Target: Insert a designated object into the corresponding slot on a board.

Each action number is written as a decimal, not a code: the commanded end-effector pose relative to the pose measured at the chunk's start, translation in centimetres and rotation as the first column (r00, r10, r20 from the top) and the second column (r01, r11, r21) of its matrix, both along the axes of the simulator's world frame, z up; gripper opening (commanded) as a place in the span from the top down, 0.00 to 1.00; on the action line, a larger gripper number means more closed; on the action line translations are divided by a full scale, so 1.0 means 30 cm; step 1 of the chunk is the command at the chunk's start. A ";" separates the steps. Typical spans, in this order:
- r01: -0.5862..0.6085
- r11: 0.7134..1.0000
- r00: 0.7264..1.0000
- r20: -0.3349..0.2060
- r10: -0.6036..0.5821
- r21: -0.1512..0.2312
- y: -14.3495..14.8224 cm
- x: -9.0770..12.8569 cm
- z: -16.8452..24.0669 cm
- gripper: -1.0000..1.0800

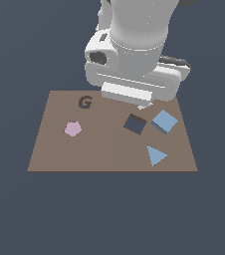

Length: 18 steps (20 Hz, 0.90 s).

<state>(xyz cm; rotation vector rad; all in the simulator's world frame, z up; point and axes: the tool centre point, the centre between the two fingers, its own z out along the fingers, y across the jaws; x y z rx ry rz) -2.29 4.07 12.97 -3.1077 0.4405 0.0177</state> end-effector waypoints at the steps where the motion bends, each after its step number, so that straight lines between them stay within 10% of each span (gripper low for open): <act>1: 0.057 0.998 0.998 0.001 -0.057 -0.001 0.050 -0.009 -0.030 0.04; 18: 0.400 0.917 0.917 0.009 -0.400 -0.004 0.359 0.021 -0.216 0.04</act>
